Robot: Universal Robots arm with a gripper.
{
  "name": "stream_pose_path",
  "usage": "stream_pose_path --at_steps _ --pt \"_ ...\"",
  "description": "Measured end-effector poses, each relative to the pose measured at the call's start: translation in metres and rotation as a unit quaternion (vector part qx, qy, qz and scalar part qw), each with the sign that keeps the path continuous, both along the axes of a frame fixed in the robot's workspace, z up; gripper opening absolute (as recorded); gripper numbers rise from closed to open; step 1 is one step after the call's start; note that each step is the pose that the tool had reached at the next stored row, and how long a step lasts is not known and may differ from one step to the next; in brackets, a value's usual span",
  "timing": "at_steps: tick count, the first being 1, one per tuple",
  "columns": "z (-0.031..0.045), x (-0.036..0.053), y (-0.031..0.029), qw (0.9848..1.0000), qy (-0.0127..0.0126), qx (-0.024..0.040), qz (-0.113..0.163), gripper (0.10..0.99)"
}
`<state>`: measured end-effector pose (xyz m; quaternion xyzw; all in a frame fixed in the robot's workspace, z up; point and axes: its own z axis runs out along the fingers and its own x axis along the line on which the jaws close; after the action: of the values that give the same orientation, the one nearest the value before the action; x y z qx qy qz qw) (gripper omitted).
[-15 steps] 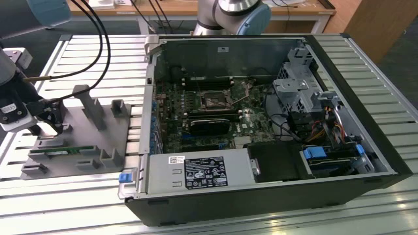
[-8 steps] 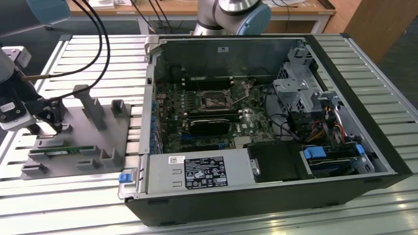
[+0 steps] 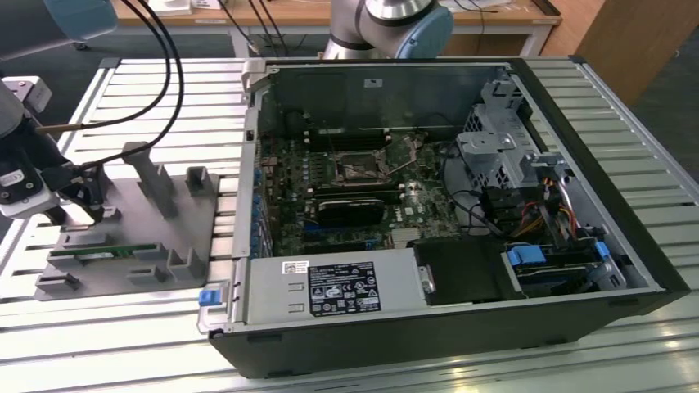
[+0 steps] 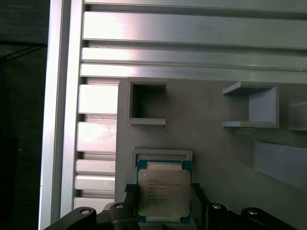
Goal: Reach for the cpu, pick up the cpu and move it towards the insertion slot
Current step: 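Pick up the cpu and move it towards the insertion slot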
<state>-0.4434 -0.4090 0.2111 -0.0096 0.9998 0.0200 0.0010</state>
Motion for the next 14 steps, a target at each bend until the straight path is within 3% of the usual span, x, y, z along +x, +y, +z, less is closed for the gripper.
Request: stream_pose_path --at_steps 14 --pt "0.0099 0.0 0.0 1.0 -0.0001 0.0 0.0 0.533"
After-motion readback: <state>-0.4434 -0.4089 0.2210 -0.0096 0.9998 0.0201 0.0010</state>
